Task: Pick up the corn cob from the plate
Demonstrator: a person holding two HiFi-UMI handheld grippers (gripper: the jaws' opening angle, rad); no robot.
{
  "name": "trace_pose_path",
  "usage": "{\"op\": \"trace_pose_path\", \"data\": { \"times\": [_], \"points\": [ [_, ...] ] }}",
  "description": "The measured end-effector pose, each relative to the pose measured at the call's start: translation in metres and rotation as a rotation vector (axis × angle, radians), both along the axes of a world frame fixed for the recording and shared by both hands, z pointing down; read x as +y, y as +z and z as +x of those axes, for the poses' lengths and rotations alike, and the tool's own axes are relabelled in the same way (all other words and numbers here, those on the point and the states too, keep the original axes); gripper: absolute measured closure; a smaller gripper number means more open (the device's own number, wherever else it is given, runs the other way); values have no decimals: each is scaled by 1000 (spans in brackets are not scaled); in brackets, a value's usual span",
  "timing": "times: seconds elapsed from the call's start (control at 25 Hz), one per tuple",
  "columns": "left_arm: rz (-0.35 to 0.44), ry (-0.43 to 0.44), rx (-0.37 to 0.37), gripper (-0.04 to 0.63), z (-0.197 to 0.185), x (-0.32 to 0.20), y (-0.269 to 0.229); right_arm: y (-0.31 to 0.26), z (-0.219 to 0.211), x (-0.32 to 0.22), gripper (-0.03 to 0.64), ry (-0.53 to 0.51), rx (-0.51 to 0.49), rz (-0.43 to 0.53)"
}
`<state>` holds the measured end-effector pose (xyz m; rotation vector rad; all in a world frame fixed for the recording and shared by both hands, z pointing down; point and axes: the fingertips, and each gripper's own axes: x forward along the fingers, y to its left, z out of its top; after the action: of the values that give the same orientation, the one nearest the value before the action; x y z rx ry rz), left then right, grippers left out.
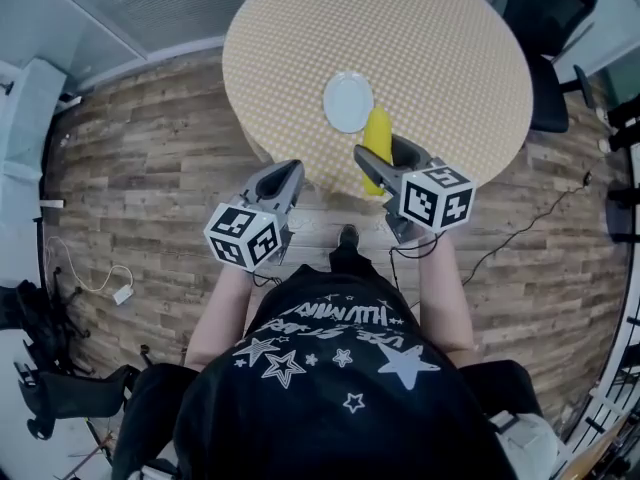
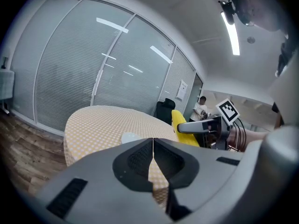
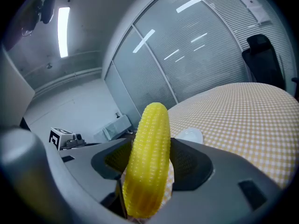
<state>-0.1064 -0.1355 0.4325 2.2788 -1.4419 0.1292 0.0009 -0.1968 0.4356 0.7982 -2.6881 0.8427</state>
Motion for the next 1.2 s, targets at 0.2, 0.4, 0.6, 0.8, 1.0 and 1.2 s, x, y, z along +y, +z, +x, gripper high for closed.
{"op": "trace_pose_path", "data": {
  "times": [0.2,0.4,0.6,0.8,1.0,1.2],
  "points": [
    [24,6,4,584,-13,34,-9,-8,-12,40,350,7,7,21],
    [55,26,15,584,-14,67,-19,-17,-12,76,350,26,19,42],
    [79,69,21,584,-9,107,-25,-25,-10,120,350,56,27,73],
    [114,112,35,584,0,139,-34,-30,-2,161,350,103,12,87],
    [139,144,49,584,8,164,-42,-37,11,196,350,155,2,103],
    [147,160,59,584,18,186,-47,-41,25,222,350,171,15,114]
  ]
}}
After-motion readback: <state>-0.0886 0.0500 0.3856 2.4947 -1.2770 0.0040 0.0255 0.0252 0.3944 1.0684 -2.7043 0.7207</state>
